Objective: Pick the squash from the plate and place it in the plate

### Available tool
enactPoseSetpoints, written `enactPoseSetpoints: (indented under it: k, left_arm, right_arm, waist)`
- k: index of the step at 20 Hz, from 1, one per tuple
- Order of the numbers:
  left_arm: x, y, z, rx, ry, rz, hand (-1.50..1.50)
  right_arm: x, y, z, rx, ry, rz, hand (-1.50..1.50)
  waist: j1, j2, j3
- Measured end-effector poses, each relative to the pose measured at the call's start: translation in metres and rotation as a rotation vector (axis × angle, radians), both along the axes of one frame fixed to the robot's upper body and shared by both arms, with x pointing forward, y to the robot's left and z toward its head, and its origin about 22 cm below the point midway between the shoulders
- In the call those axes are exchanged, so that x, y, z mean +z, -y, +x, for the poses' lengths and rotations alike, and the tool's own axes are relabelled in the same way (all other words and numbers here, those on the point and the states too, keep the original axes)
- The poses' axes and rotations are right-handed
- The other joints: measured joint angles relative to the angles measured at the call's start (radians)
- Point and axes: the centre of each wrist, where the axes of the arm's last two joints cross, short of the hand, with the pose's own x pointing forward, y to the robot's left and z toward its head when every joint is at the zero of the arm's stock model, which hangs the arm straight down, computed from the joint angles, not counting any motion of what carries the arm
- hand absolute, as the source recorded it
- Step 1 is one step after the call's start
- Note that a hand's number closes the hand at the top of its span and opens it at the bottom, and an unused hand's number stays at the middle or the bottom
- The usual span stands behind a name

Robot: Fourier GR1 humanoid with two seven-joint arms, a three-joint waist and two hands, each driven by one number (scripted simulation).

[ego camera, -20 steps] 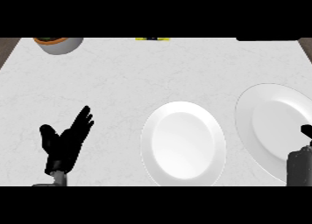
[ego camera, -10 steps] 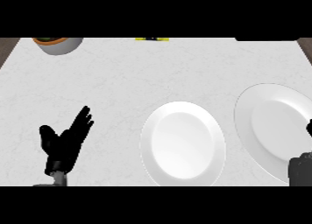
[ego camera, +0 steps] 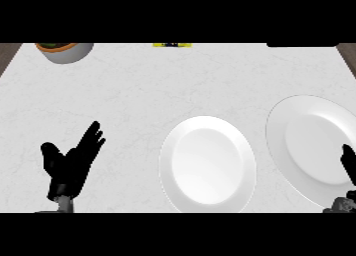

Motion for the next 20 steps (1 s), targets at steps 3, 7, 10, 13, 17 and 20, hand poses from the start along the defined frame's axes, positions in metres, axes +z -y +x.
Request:
enactPoseSetpoints:
  k: [3,7,10,13,17,20]
  left_arm:
    - [0.000,0.006,0.000,0.003,-0.003,0.002,0.00]
    - [-0.002,0.005,0.000,0.001,0.001,-0.006,0.00]
    - [-0.001,0.007,-0.001,0.007,0.007,0.001,0.00]
    - [0.001,0.003,-0.001,0.006,-0.001,0.001,0.00]
    - [0.001,0.008,-0.005,0.010,0.012,-0.003,0.00]
    - [0.000,0.004,-0.006,0.015,0.007,-0.004,0.00]
  right_arm:
    - [-0.002,-0.023,-0.016,0.072,0.015,0.017,-1.50]
    - [-0.007,-0.049,-0.040,0.146,0.007,0.032,-1.50]
    - [-0.012,-0.064,-0.060,0.179,-0.021,0.043,-1.50]
    - [-0.011,-0.076,-0.071,0.207,-0.033,0.065,-1.50]
    - [-0.017,-0.086,-0.085,0.231,-0.069,0.034,-1.50]
    - [-0.018,-0.092,-0.094,0.248,-0.083,0.031,-1.50]
  waist:
    - [-0.001,0.001,0.000]
    - [-0.003,0.002,0.000]
    - [-0.005,0.003,0.000]
    - [-0.008,0.004,0.000]
    - [-0.011,0.006,-0.001]
    - [-0.017,0.006,0.000]
